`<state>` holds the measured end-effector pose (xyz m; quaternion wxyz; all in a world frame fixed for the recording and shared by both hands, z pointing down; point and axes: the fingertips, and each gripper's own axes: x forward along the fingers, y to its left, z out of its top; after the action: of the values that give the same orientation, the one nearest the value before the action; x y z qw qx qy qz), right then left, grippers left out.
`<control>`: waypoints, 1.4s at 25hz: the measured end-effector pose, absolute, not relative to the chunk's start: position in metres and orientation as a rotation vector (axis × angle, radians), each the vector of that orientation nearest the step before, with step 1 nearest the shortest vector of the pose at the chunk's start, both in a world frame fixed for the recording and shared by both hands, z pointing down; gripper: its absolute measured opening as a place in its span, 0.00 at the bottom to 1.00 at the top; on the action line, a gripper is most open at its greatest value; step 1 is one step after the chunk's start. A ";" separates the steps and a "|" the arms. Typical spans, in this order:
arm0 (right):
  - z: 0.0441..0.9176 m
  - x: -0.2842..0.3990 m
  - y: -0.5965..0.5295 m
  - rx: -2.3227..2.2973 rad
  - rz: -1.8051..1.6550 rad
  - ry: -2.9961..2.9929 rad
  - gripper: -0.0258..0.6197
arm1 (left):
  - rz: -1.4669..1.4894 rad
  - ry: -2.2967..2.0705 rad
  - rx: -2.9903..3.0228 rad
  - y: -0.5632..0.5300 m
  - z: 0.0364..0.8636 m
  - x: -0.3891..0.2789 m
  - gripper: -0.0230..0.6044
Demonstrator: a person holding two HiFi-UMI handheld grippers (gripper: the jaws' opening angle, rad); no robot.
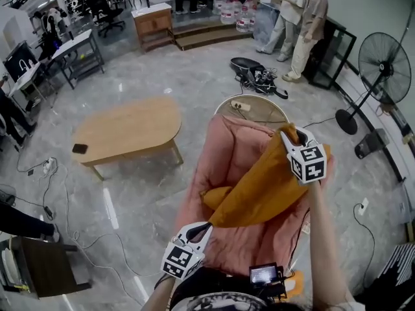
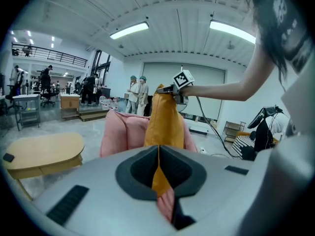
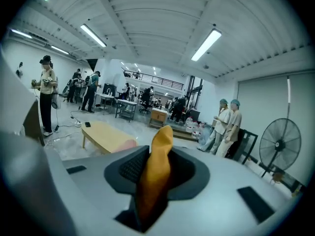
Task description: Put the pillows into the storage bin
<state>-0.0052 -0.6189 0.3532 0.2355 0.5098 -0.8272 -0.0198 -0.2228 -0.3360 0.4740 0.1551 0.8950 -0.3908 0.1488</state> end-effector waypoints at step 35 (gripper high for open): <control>0.193 0.342 -0.144 2.375 -0.302 -2.157 0.12 | 0.426 -0.755 2.857 -0.121 0.434 0.014 0.06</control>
<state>0.3419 -0.1437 0.1928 -0.0407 0.7364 -0.6688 -0.0937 0.0145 -0.1210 0.4339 0.0780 0.9540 -0.2520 0.1422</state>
